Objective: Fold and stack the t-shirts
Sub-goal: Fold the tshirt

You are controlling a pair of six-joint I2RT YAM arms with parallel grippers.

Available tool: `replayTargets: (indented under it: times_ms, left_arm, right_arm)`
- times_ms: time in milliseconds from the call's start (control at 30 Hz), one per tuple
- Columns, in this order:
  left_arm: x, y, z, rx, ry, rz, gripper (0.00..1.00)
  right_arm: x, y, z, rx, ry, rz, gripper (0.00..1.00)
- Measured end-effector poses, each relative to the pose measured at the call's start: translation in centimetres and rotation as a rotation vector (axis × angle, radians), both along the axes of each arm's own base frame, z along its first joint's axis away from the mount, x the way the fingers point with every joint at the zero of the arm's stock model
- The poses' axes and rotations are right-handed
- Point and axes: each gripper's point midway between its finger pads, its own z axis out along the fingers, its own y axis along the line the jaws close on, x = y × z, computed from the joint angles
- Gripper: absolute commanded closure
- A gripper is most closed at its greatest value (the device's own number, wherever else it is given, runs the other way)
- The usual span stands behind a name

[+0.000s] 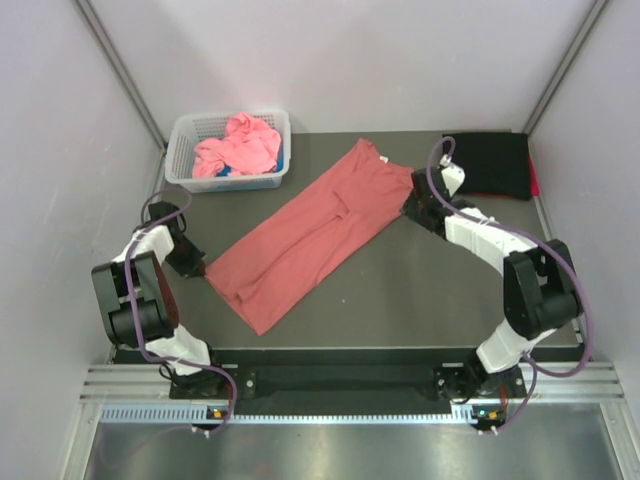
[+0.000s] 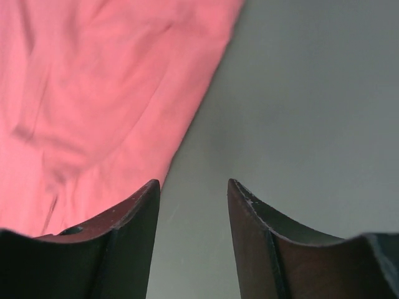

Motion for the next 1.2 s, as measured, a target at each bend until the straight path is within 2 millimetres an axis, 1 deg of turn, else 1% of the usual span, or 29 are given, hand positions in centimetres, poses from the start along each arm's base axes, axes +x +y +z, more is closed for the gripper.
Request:
replayTargets:
  times_ms: [33, 67, 100, 133, 167, 200, 267, 333, 433, 500, 567, 633, 667, 700, 767, 800, 867, 933, 1000, 1067, 1200]
  left_arm:
    - [-0.5, 0.2, -0.2, 0.012, 0.017, 0.010, 0.90]
    - [-0.9, 0.3, -0.3, 0.020, 0.031, 0.018, 0.90]
    - [-1.3, 0.5, -0.4, 0.030, 0.048, 0.029, 0.80]
    - [-1.5, 0.6, -0.4, 0.037, 0.057, 0.032, 0.76]
    - [-1.7, 0.9, -0.4, 0.049, 0.068, 0.038, 0.73]
    - [-2.0, 1.2, -0.2, 0.057, 0.082, 0.047, 0.69]
    - [-1.9, 1.7, 0.5, 0.072, 0.090, 0.057, 0.65]
    - [-0.7, 2.2, 1.8, 0.088, 0.060, 0.061, 0.65]
    - [0.5, 2.6, 3.3, 0.103, 0.013, 0.054, 0.66]
    - [1.4, 2.4, 4.7, 0.109, -0.030, 0.030, 0.67]
    - [2.2, 1.4, 6.2, 0.111, -0.080, -0.011, 0.68]
    - [3.2, -1.2, 8.3, 0.085, -0.166, -0.090, 0.68]
    - [3.6, -2.9, 9.3, 0.062, -0.209, -0.139, 0.69]
    - [3.9, -5.1, 10.4, 0.028, -0.261, -0.195, 0.69]
    - [4.0, -9.3, 11.5, -0.039, -0.332, -0.305, 0.69]
    - [3.8, -11.0, 11.7, -0.069, -0.345, -0.346, 0.70]
    - [2.9, -15.1, 11.0, -0.123, -0.330, -0.452, 0.72]
    - [2.0, -18.1, 9.8, -0.150, -0.289, -0.529, 0.73]
    - [0.9, -20.6, 8.1, -0.173, -0.248, -0.599, 0.73]
    - [-0.4, -21.9, 6.3, -0.194, -0.203, -0.632, 0.73]
    - [-2.2, -22.2, 3.1, -0.203, -0.111, -0.632, 0.74]
  right_arm:
    - [0.8, -0.7, -0.2, 0.002, 0.004, -0.023, 0.59]
    - [1.5, -1.2, -0.6, 0.005, 0.007, -0.038, 0.62]
    - [2.5, -1.6, -1.0, 0.001, 0.013, -0.050, 0.63]
    - [3.4, -1.9, -1.3, -0.002, 0.014, -0.053, 0.66]
    - [4.2, -2.0, -1.6, -0.005, 0.015, -0.053, 0.66]
    - [5.1, -2.1, -1.9, -0.010, 0.015, -0.051, 0.67]
    - [6.7, -2.3, -2.2, -0.009, 0.011, -0.042, 0.69]
    - [7.7, -2.3, -2.5, 0.001, 0.007, -0.030, 0.71]
    - [8.9, -3.1, -3.0, 0.015, 0.008, -0.026, 0.73]
    - [9.7, -3.5, -3.4, 0.019, 0.012, -0.026, 0.74]
    - [10.7, -3.6, -3.7, 0.021, 0.011, -0.019, 0.75]
    - [11.3, -3.6, -4.1, 0.020, 0.013, -0.014, 0.75]
    - [11.6, -3.6, -4.3, 0.019, 0.015, -0.010, 0.76]
    - [11.8, -3.7, -4.6, 0.017, 0.020, -0.011, 0.76]
    - [12.1, -3.8, -5.1, 0.017, 0.027, -0.011, 0.78]
    - [12.2, -3.8, -5.4, 0.017, 0.031, -0.011, 0.78]
    - [12.4, -4.1, -6.0, 0.013, 0.043, -0.013, 0.81]
    - [12.7, -4.5, -6.5, 0.009, 0.052, -0.018, 0.83]
    - [13.2, -4.9, -6.9, 0.003, 0.057, -0.022, 0.83]
    - [13.6, -5.1, -6.9, 0.001, 0.055, -0.019, 0.83]
    - [14.8, -5.1, -6.8, -0.006, 0.046, -0.010, 0.83]
